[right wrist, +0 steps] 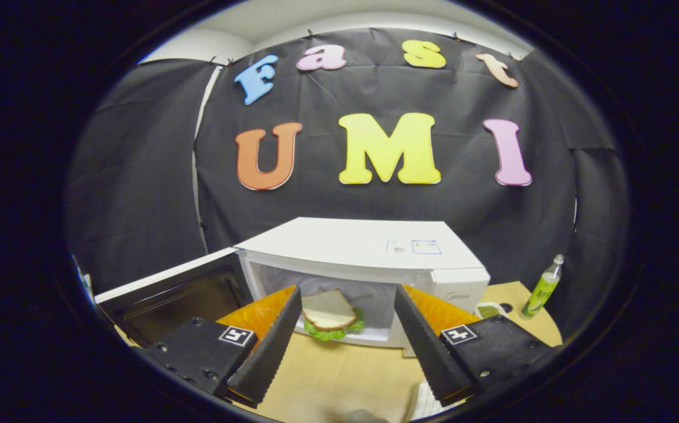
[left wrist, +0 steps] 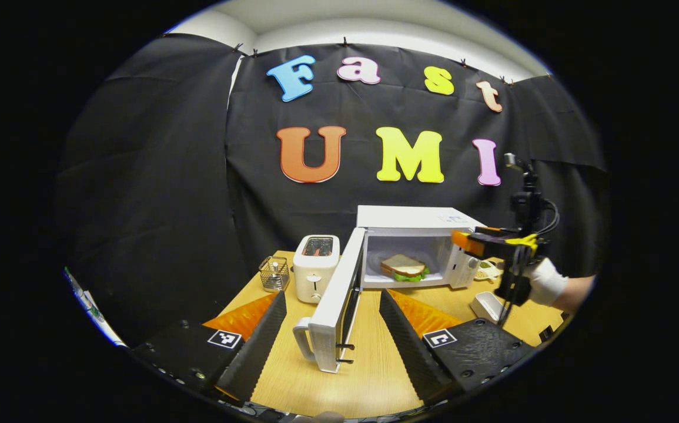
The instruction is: Open the microwave oven with the left hand, put the food in, and close the microwave oven.
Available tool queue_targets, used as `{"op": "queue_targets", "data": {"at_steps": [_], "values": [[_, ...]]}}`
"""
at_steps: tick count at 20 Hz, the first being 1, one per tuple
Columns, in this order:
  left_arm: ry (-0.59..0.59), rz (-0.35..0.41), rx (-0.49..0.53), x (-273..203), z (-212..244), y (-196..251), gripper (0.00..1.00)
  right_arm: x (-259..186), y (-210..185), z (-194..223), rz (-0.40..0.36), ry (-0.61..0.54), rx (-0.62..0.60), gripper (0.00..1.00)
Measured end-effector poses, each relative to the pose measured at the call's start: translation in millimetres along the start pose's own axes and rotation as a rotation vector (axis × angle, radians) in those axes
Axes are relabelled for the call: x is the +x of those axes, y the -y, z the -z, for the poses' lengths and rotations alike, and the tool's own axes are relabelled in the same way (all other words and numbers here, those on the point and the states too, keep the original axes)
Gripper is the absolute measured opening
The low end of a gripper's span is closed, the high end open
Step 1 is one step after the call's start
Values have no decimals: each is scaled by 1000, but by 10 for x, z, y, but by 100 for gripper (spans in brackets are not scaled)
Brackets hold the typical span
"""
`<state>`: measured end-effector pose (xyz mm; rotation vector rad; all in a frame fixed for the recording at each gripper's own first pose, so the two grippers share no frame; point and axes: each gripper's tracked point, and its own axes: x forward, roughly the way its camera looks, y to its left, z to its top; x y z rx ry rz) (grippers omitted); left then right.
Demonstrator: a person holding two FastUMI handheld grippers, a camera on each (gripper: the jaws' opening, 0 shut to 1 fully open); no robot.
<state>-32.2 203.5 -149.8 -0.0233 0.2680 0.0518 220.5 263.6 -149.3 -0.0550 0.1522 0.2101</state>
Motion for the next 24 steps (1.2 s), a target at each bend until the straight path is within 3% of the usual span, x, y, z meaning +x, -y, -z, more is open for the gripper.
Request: {"op": "queue_targets", "data": {"at_steps": [1, 2, 4, 5, 6, 7, 8, 9, 17, 18, 20, 21, 22, 23, 24], "values": [[7, -9, -3, 8, -2, -47, 96, -175, 38, -57, -12, 0, -18, 100], [13, -16, -9, 27, -16, -103, 96, -337, 55, -118, -32, 1, -31, 92], [23, -45, -18, 42, -2, -248, 96, -661, 183, -197, -39, -14, -52, 92], [28, -63, -25, 64, 4, -314, 96, -807, 281, -283, -30, -3, -57, 100], [33, -94, -29, 89, 25, -417, 96, -948, 390, -352, -9, 2, -50, 93], [37, -112, -32, 98, 43, -492, 100, -1077, 488, -375, 9, -3, -42, 93], [41, -129, -34, 109, 59, -568, 96, -1184, 568, -401, 25, -8, -32, 100], [45, -140, -34, 135, 84, -626, 96, -1275, 664, -433, 46, -11, -21, 94], [1, -194, -56, 375, 348, -1083, 96, -1788, 1119, -547, 168, 4, -18, 93], [-4, -193, -59, 415, 375, -1107, 95, -1809, 1137, -543, 176, 1, -14, 100], [-30, -197, -49, 444, 477, -1132, 57, -1867, 1152, -519, 189, -13, -8, 100], [-38, -209, -38, 464, 523, -1162, 39, -1891, 1169, -493, 197, -18, -8, 93], [-44, -211, -32, 493, 561, -1181, 41, -1910, 1164, -495, 201, -20, -6, 100], [-47, -209, -33, 516, 586, -1190, 14, -1924, 1152, -493, 204, -21, -7, 94], [-45, -205, -35, 517, 623, -1194, 6, -1938, 1151, -495, 206, -26, -10, 94]]}}
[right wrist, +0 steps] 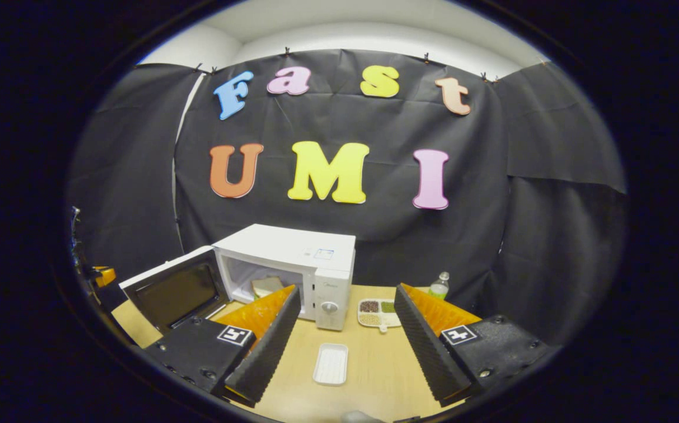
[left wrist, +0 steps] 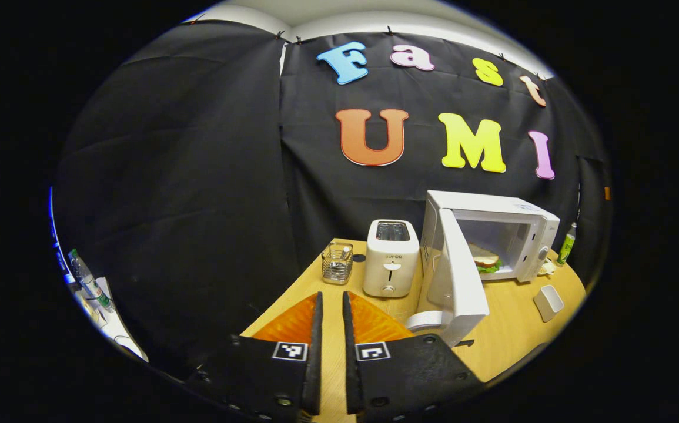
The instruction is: Open the microwave oven with the left hand, put the food in, and close the microwave oven.
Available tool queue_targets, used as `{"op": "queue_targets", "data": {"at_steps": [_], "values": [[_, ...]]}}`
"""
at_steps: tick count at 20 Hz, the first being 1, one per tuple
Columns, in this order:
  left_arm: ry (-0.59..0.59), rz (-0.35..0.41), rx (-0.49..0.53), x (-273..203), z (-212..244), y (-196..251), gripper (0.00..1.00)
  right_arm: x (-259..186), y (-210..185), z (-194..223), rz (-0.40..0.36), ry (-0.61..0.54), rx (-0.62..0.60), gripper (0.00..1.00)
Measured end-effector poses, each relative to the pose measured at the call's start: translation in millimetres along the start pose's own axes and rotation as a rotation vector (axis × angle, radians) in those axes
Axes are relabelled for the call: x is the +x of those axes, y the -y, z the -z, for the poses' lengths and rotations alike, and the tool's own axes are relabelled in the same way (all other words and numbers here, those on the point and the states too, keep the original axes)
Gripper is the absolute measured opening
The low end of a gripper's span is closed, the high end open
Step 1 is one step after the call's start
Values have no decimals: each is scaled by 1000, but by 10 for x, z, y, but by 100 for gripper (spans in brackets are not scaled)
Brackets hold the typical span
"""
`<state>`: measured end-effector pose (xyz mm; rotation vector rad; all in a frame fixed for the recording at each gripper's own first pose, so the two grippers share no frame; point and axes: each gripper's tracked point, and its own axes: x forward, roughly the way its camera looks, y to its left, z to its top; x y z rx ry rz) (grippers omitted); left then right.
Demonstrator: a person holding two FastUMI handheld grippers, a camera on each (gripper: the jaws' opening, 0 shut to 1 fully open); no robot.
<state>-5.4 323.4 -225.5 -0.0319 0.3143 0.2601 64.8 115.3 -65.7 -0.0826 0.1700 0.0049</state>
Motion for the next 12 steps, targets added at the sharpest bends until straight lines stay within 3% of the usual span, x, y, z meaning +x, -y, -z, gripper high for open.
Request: {"op": "queue_targets", "data": {"at_steps": [2, 8, 9, 10, 12], "values": [[-6, 3, 4, 119, 80, -3, 1, -32, 17, 17, 7, -5, 0, 94], [12, 81, 86, 225, 185, 242, 0, -128, 137, 92, 43, -36, 12, 94], [12, 99, 94, 231, 192, 302, 0, -138, 154, 114, 47, -45, 14, 100], [4, 107, 106, 260, 226, 347, 0, -150, 169, 137, 50, -52, 15, 94], [-6, 115, 108, 314, 271, 420, 0, -185, 210, 158, 57, -60, 16, 94]]}}
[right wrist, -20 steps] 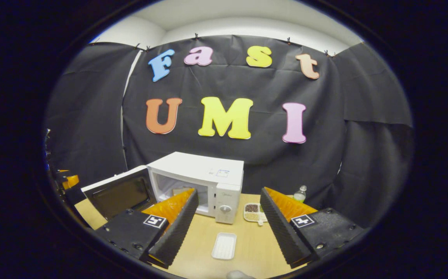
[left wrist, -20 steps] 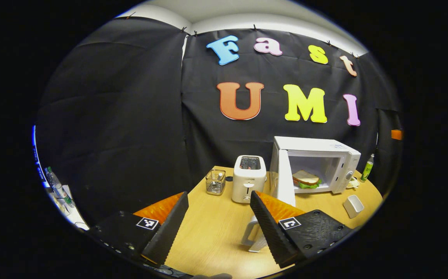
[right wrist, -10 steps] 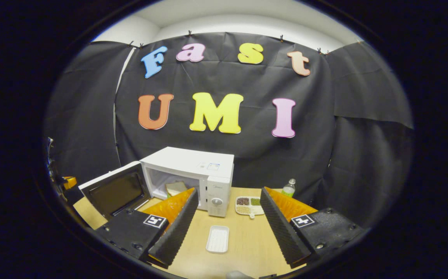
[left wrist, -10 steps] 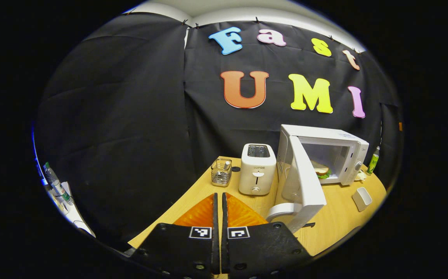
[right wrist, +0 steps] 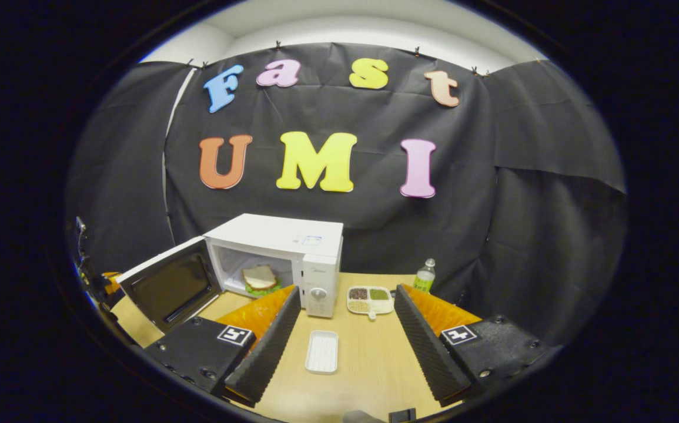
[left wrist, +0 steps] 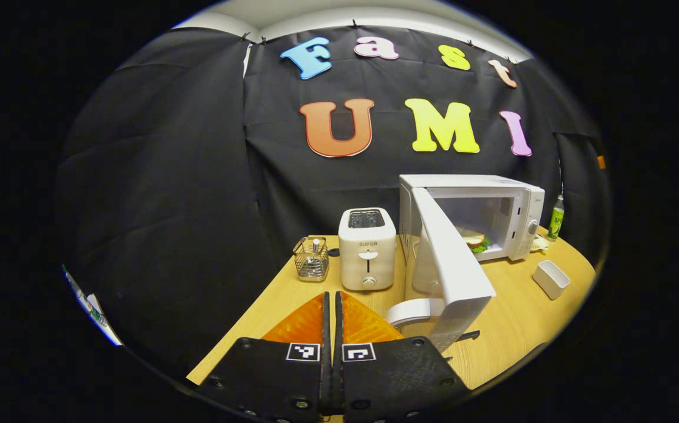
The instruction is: Open the microwave oven with the left hand, put the food in, and close the microwave oven.
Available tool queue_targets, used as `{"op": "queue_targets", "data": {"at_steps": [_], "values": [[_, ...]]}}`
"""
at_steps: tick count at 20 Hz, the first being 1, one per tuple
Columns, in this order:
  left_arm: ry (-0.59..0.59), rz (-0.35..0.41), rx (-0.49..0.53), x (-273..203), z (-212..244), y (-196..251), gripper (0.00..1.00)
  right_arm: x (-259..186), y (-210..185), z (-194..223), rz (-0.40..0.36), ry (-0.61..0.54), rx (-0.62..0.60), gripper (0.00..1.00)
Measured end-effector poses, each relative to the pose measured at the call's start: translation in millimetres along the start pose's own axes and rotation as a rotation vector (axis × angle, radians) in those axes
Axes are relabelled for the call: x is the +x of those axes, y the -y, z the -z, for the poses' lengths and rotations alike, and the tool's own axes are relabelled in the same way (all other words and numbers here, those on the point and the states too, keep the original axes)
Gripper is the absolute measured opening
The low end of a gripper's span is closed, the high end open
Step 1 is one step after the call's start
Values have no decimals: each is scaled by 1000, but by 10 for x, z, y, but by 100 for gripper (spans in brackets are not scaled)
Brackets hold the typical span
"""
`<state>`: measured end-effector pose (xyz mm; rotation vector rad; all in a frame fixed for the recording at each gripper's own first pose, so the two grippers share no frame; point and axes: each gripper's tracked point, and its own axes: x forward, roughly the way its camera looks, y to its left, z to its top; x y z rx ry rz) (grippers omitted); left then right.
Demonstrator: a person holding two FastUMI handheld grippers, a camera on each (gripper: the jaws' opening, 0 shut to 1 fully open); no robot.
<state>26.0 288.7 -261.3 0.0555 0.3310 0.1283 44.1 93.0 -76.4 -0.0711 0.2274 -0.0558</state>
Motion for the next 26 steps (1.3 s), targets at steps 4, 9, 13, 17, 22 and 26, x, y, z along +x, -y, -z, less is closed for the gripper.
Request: {"op": "queue_targets", "data": {"at_steps": [4, 9, 13, 17, 22, 26], "values": [[-13, 15, -14, 23, 36, 112, 0, -25, 60, 117, 5, -36, 16, 94], [-41, 46, -6, 13, 130, 405, 0, -22, 144, 211, 12, -60, 14, 94], [-40, 88, -2, -13, 106, 813, 0, -26, 184, 246, -11, -71, 18, 94], [-31, 147, 1, -54, 19, 1334, 0, 21, 255, 251, -34, -79, 22, 94], [-27, 235, 29, -89, -46, 1999, 0, 24, 492, 240, -43, -89, 25, 94], [-28, 293, 47, -13, -98, 2478, 0, 56, 733, 255, -32, -98, 32, 94]]}}
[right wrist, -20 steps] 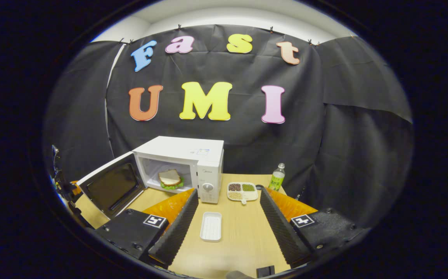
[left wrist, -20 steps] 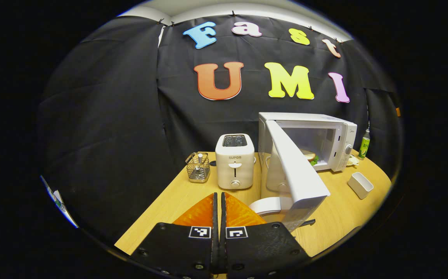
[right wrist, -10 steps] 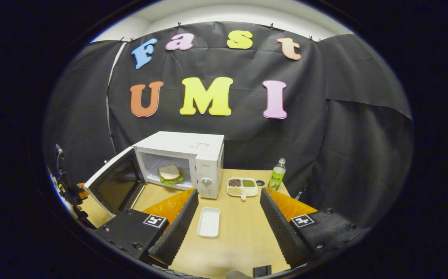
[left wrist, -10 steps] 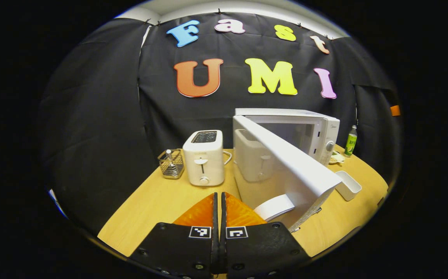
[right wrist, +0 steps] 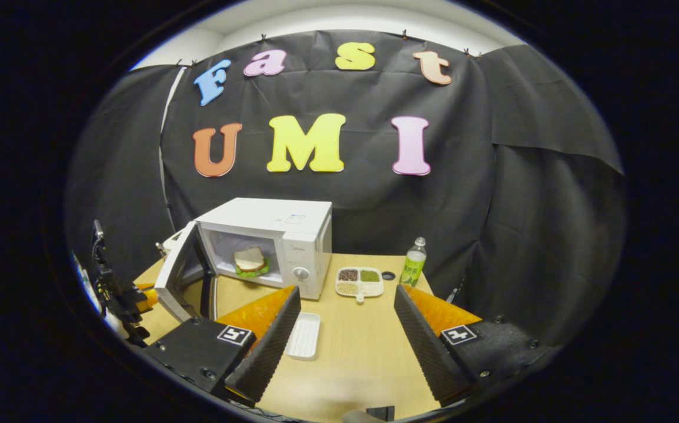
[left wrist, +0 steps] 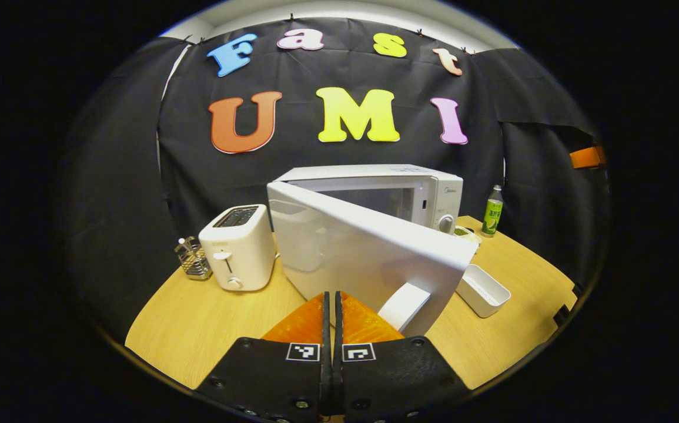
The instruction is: Open the microwave oven with the left hand, put the food in, and close the microwave oven.
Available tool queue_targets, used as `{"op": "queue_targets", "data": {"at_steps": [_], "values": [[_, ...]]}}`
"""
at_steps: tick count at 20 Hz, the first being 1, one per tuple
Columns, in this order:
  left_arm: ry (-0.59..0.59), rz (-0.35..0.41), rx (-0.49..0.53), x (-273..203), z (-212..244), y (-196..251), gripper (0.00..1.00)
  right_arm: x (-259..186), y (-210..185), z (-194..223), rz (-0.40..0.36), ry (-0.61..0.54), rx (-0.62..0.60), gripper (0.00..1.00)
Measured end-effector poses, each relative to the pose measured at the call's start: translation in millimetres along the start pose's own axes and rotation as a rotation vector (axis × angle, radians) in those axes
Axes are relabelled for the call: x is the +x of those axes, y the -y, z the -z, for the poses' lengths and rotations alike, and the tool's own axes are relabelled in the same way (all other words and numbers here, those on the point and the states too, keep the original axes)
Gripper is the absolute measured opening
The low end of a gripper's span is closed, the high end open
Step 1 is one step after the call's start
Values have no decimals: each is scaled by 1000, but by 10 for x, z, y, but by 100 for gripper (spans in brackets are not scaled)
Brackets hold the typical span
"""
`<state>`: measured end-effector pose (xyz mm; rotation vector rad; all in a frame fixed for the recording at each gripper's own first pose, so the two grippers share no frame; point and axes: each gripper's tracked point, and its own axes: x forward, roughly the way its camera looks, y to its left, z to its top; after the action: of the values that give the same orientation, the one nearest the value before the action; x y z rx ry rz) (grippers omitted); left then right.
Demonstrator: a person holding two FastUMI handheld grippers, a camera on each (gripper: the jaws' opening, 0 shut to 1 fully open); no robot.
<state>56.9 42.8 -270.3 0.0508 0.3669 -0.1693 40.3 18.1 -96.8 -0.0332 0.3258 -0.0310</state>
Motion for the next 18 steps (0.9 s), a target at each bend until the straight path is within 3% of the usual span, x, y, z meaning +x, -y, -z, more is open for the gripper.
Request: {"op": "queue_targets", "data": {"at_steps": [2, 3, 6, 7, 8, 9, 10, 11, 12, 13, 18], "values": [[5, 21, 5, 113, -55, 164, 0, -1, 125, 2, 8, -2, 3, 94], [6, 29, 6, 158, -96, 235, 0, 26, 156, 49, 13, -1, 7, 100], [19, 52, 16, 285, -210, 441, 0, 31, 294, 46, 25, 1, 17, 100], [24, 60, 20, 327, -247, 509, 0, 39, 343, 35, 28, 3, 19, 94], [25, 68, 26, 377, -269, 568, 0, 25, 391, 28, 32, 5, 22, 100], [28, 75, 36, 430, -305, 623, 0, 18, 417, 25, 22, 11, 31, 100], [27, 77, 47, 469, -319, 665, 0, 8, 434, 9, 13, 13, 47, 94], [29, 79, 54, 515, -349, 707, 0, 22, 487, 19, 14, 14, 56, 100], [29, 85, 59, 565, -375, 758, 0, 24, 546, 21, 21, 13, 59, 94], [31, 92, 63, 609, -392, 808, 0, 27, 604, 24, 25, 15, 63, 100], [35, 115, 83, 878, -512, 994, 0, 55, 841, 13, 57, 16, 73, 100]]}}
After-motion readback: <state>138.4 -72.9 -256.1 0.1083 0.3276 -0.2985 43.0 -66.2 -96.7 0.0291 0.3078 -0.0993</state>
